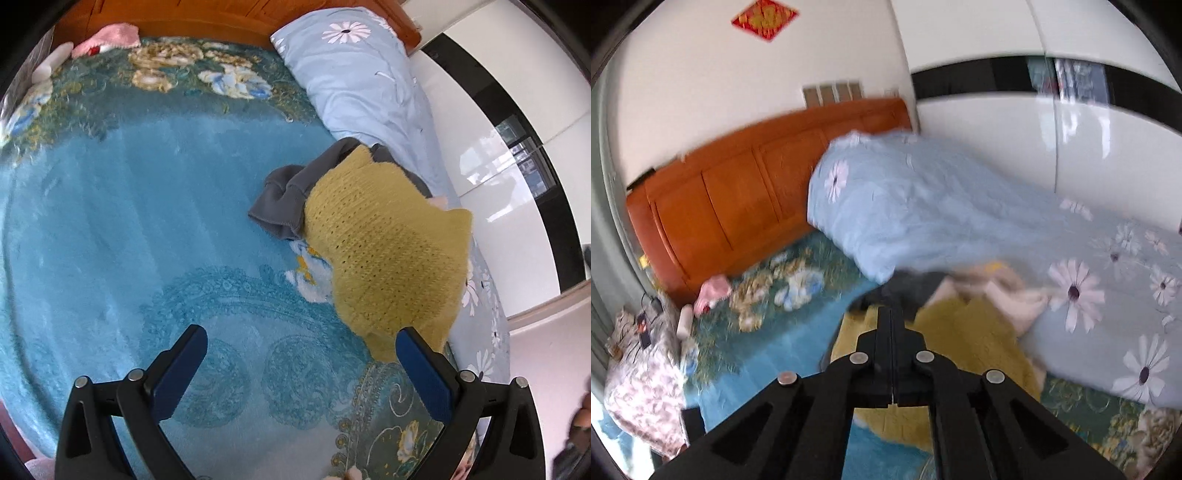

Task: Fold clothes
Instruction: 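Grasp the vest hem with the right gripper and lift it off the pile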

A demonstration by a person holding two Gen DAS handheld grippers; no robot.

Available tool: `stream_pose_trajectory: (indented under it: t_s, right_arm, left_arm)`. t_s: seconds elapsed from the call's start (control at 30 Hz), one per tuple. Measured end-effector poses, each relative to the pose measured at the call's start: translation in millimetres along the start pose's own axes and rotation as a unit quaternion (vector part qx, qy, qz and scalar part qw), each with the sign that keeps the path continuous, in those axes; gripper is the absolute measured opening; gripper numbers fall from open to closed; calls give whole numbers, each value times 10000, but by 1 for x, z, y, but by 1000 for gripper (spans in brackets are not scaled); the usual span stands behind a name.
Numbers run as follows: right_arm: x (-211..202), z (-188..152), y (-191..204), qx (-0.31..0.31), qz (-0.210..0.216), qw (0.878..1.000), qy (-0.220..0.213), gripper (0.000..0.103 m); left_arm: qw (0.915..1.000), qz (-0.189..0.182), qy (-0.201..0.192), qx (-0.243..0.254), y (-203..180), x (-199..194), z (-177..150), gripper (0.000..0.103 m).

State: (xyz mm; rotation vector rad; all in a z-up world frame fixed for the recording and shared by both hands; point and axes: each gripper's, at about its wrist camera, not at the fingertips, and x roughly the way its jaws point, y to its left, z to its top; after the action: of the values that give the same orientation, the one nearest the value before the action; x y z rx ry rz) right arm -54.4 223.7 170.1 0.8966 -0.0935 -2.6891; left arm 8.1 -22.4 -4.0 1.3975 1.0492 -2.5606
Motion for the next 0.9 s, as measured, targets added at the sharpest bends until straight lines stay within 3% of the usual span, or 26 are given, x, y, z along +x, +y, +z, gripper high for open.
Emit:
stream_pose_trajectory:
  t_s: [0.1, 0.13, 0.17, 0.2, 0.23, 0.5, 0.57, 0.63, 0.7, 0.8, 0.9]
  right_arm:
    - [41, -12, -6, 306, -209, 9981, 486, 0]
    - [55, -16, -8, 407, -281, 9968, 635, 7]
    - [68, -20, -12, 513, -359, 9952, 750, 18]
    - [81, -24, -17, 653, -364, 9932, 888, 52]
    - [93, -26, -19, 766, -353, 9914, 1000, 68]
    - [176, -30, -20, 526, -880, 9814, 1622, 68]
    - [190, -32, -27, 586, -969, 9789, 1700, 56]
    - [202, -35, -33, 668, -1039, 9766, 1758, 25]
    - [203, -38, -38, 864, -1012, 9761, 1719, 12]
    - [189, -40, -44, 1210, -715, 9785, 1506, 8]
    - [161, -41, -49, 1633, -35, 9776, 1325, 7]
  left_arm:
    - [9999, -72, -39, -107, 6, -5, 2, 103]
    - [9998, -79, -42, -166, 8, -4, 2, 103]
    - [9997, -86, -46, -225, 11, -3, 3, 103]
    - [9996, -93, -24, -274, 12, 0, 3, 103]
    - [9995, -96, 25, -299, 13, 6, 3, 103]
    - [9982, -41, 466, -371, 14, 52, 1, 103]
    - [9975, -13, 567, -417, 15, 62, 0, 103]
    - [9971, 10, 604, -463, 18, 66, 1, 103]
    - [9965, -2, 625, -552, 20, 69, 1, 103]
    - [9954, -23, 683, -665, 23, 72, 0, 103]
    - [9955, -8, 692, -650, 22, 69, -1, 103]
